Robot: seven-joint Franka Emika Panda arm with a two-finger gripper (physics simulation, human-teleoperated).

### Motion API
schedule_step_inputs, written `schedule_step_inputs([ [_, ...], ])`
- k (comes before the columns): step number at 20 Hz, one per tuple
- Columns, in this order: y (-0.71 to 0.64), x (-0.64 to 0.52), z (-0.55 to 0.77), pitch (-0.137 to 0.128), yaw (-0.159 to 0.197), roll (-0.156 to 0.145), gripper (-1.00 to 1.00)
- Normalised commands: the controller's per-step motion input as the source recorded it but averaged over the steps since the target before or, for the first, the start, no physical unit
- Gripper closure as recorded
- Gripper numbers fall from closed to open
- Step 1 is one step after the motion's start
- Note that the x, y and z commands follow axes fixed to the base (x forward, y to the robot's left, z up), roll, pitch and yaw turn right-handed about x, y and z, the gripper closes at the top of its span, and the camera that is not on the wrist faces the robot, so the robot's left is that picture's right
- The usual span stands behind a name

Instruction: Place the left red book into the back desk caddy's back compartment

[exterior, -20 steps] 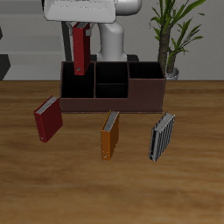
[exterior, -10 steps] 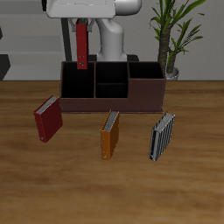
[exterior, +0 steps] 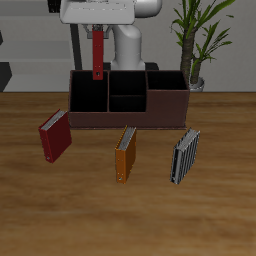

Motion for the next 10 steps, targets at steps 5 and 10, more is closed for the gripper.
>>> schedule_step_inputs([
  [5,-0.03,-0.19,-0.15,0.01,-0.027,-0.088,1.0],
  [10,0.0,-0.16,-0.03,-0.01,-0.034,-0.058,1.0],
])
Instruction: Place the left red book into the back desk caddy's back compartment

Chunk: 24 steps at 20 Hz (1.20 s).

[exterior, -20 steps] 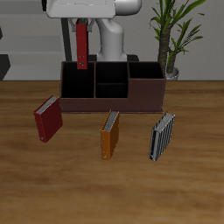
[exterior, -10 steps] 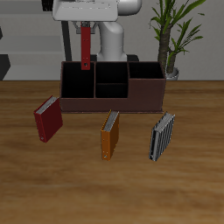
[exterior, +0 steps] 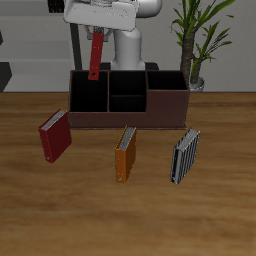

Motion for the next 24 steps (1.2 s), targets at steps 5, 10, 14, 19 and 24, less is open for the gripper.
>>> schedule_step_inputs([
  [5,0.02,-0.19,0.14,-0.028,-0.039,-0.064,1.0],
  [10,0.11,-0.34,0.15,-0.039,0.014,-0.009,1.0],
  [14,0.01,-0.32,0.07,-0.025,0.019,-0.016,1.0],
  [19,-0.03,-0.29,-0.05,-0.012,0.016,-0.019,1.0],
  [24,0.04,-0.16,-0.18,0.023,0.044,0.033,1.0],
])
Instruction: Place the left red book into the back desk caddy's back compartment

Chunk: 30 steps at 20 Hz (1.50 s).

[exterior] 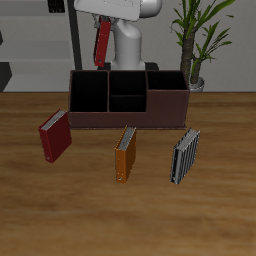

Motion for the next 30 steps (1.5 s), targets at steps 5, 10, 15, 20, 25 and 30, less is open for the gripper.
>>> schedule_step_inputs([
  [5,0.11,-0.19,-0.11,-0.004,0.04,0.032,1.0],
  [10,0.15,-0.28,-0.03,-0.007,0.015,0.03,1.0],
  [15,0.14,-0.31,0.03,-0.015,0.026,0.033,1.0],
  [20,0.13,-0.17,-0.01,-0.011,0.097,0.034,1.0],
  [25,0.07,-0.03,-0.05,0.028,0.149,0.042,1.0],
  [30,0.05,0.0,-0.05,0.025,0.184,0.035,1.0],
])
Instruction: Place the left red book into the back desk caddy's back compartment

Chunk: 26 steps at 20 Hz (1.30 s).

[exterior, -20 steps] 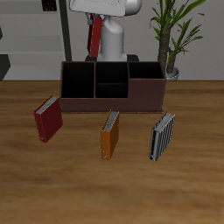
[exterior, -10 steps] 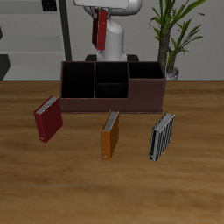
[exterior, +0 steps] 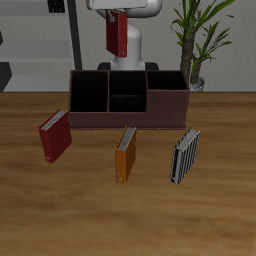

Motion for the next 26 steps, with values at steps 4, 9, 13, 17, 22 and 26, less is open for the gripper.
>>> schedule_step_inputs([
  [4,0.1,-0.05,-0.02,-0.002,0.109,0.003,1.0],
  [9,0.15,-0.02,-0.1,0.016,0.123,0.03,1.0],
  [13,0.1,0.11,-0.13,0.024,0.113,0.006,1.0],
  [17,0.02,0.12,-0.14,0.025,0.077,-0.017,1.0],
  [22,0.08,0.04,-0.23,0.029,0.113,-0.001,1.0],
  [26,0.12,0.04,-0.23,0.027,0.125,0.006,1.0],
])
